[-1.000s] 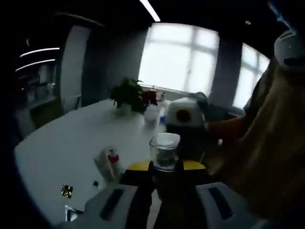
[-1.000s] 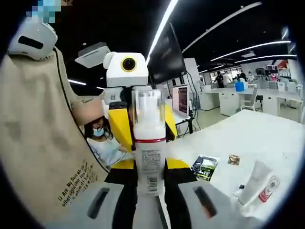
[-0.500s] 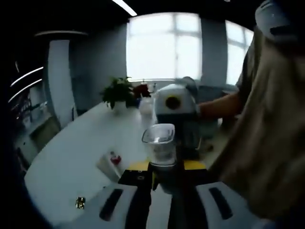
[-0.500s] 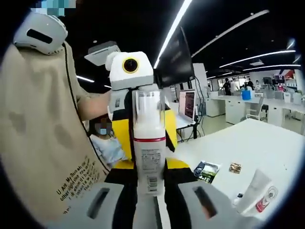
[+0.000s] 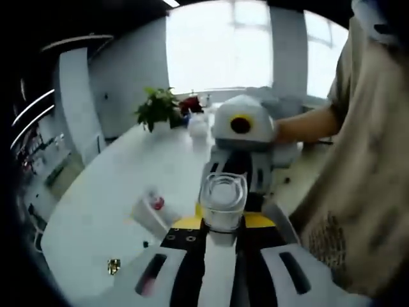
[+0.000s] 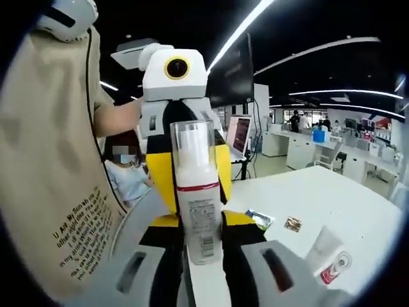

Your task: Arrange the skincare products in the storage area until every visible bottle or jar stands upright without overlapping.

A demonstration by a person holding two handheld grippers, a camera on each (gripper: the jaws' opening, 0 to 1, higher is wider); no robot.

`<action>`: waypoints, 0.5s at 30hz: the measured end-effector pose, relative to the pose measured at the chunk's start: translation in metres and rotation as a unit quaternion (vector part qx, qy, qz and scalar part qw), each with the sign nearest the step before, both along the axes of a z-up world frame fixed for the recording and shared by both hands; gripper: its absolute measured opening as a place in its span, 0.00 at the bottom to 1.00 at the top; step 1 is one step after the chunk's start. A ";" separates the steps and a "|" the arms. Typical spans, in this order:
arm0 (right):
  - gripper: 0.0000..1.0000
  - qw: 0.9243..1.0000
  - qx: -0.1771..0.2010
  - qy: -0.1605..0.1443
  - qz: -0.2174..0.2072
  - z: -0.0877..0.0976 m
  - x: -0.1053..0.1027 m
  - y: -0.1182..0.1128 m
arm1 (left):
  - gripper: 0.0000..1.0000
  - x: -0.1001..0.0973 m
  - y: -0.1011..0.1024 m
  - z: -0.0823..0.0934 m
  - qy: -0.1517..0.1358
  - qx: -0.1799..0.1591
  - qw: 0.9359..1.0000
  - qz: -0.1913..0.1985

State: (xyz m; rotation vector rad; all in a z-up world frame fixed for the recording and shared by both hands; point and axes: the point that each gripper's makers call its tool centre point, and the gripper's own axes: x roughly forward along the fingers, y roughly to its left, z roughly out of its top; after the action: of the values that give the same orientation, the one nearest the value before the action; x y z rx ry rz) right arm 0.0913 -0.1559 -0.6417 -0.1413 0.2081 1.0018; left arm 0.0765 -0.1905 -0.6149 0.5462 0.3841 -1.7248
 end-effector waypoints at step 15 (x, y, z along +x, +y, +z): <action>0.42 0.997 -0.019 0.020 -0.068 -0.020 0.003 -0.024 | 0.17 0.002 -0.012 -0.026 -0.014 0.029 0.999 -0.011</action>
State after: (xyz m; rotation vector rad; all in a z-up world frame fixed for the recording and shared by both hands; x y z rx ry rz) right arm 0.0946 -0.1797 -0.6617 -0.1404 0.2710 0.8654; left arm 0.0784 -0.2020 -0.6410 0.6189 0.4099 -1.7297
